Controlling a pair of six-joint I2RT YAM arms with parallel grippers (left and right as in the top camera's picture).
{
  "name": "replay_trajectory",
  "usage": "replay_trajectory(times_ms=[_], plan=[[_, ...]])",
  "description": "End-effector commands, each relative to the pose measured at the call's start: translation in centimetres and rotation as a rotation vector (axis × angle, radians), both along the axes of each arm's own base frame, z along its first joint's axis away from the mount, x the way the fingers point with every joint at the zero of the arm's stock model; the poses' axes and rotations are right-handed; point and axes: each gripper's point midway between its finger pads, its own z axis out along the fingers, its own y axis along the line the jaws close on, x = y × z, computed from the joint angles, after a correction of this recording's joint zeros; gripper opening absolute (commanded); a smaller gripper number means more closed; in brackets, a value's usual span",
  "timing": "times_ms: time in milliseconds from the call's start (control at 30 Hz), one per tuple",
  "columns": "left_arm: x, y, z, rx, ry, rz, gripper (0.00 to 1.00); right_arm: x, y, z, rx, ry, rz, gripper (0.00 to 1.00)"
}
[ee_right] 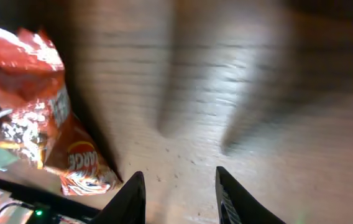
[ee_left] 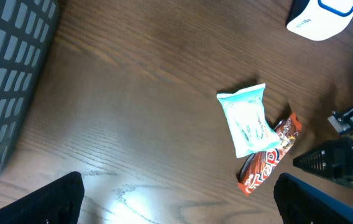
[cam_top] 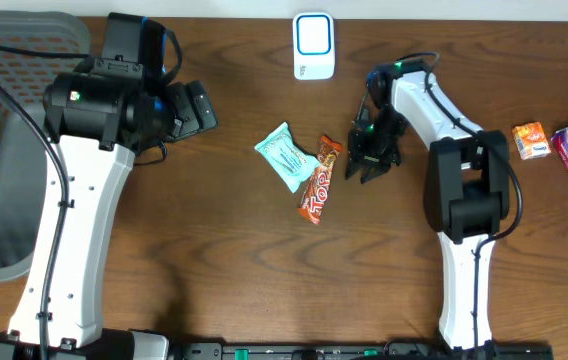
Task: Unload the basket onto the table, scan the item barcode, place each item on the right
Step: 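Grasp the red chocolate bar with the right gripper and lift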
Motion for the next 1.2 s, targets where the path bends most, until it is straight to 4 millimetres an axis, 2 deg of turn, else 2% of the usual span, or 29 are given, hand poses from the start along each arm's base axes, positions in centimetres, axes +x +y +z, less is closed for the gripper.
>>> replay_trajectory(times_ms=[0, 67, 133, 367, 500, 567, 633, 733, 833, 1000, 1100, 1167], plan=[[0.2, 0.4, -0.2, 0.018, 0.003, 0.005, 0.98, 0.3, 2.6, 1.0, 0.068, -0.059, 0.069, 0.33], [0.2, 0.4, -0.2, 0.018, 0.003, 0.005, 0.98, 0.0, 4.1, 1.4, 0.140, -0.071, 0.112, 0.28], [0.2, 0.4, -0.2, 0.018, 0.003, 0.005, 0.98, -0.3, 4.7, 2.0, 0.168, -0.059, 0.112, 0.17], [0.2, 0.4, -0.2, 0.018, 0.003, 0.005, 0.98, 0.1, 4.8, 6.1, 0.181, -0.146, 0.112, 0.20], [0.2, 0.4, -0.2, 0.018, 0.003, 0.005, 0.98, 0.7, 5.7, 8.7, 0.207, -0.246, 0.135, 0.21], [0.2, 0.4, -0.2, 0.018, 0.003, 0.005, 0.98, 1.1, 6.4, 9.1, 0.218, -0.287, 0.152, 0.21], [0.2, 0.4, -0.2, 0.018, 0.003, 0.005, 0.98, 1.7, 7.0, 8.6, 0.169, -0.312, 0.133, 0.21], [0.2, 0.4, -0.2, 0.018, 0.003, 0.005, 0.98, 2.9, 7.3, 6.0, 0.011, -0.348, 0.082, 0.25], [0.2, 0.4, -0.2, 0.018, 0.003, 0.005, 0.98, 3.1, 9.3, 4.3, 0.019, -0.358, 0.096, 0.29], [0.2, 0.4, -0.2, 0.018, 0.003, 0.005, 0.98, 2.5, 11.9, 0.4, 0.016, -0.328, 0.125, 0.32], [0.2, 0.4, -0.2, 0.018, 0.003, 0.005, 0.98, 2.3, 14.8, -0.9, 0.117, -0.323, 0.141, 0.31], [0.2, 0.4, -0.2, 0.018, 0.003, 0.005, 0.98, 2.4, 17.6, -0.5, 0.246, -0.333, 0.149, 0.28]])
